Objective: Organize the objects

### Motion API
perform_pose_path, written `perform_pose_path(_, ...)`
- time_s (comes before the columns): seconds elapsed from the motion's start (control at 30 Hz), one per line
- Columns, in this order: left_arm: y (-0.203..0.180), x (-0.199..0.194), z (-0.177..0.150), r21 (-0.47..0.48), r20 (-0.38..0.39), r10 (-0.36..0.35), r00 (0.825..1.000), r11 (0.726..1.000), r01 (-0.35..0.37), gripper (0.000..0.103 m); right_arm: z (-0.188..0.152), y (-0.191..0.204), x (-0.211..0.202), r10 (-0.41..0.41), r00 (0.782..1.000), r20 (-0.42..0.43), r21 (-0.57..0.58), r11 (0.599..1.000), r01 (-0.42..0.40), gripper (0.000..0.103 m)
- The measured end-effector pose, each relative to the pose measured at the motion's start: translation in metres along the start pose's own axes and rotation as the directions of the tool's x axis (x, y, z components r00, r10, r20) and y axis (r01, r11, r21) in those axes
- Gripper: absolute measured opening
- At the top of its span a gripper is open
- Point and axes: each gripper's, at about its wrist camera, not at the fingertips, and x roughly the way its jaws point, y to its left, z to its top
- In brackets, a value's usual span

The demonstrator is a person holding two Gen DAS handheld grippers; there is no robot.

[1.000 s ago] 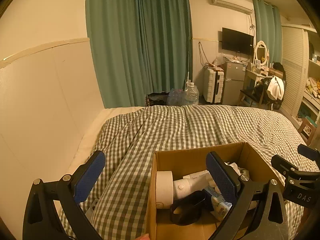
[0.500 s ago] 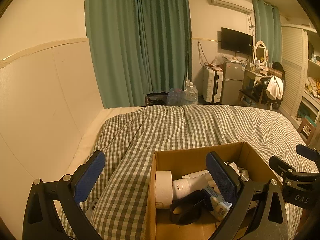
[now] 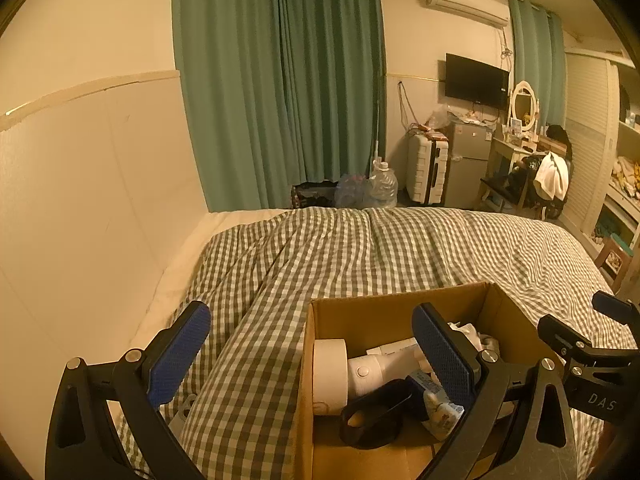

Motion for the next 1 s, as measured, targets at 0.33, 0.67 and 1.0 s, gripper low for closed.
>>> perform_pose_path(0.33, 0.0035, 0.0003, -0.0001, -0.004, -0.005, 0.001, 1.000, 1.000, -0.001, 0.103, -0.0015, -0.0011, 0.0005, 0.000, 1.000, 0.005, 0.002, 1.000, 0.000, 0.096)
perform_pose_path(0.67, 0.0054, -0.0021, 0.0011, -0.007, -0.012, 0.002, 1.000, 1.000, -0.002, 0.103, -0.0001, 0.0025, 0.0038, -0.007, 1.000, 0.001, -0.015, 1.000, 0.007, 0.096)
perform_pose_path(1.0, 0.0054, -0.0013, 0.0010, -0.009, -0.016, 0.002, 1.000, 1.000, -0.002, 0.103, -0.0001, 0.0031, 0.0035, -0.007, 1.000, -0.002, -0.023, 1.000, 0.007, 0.096)
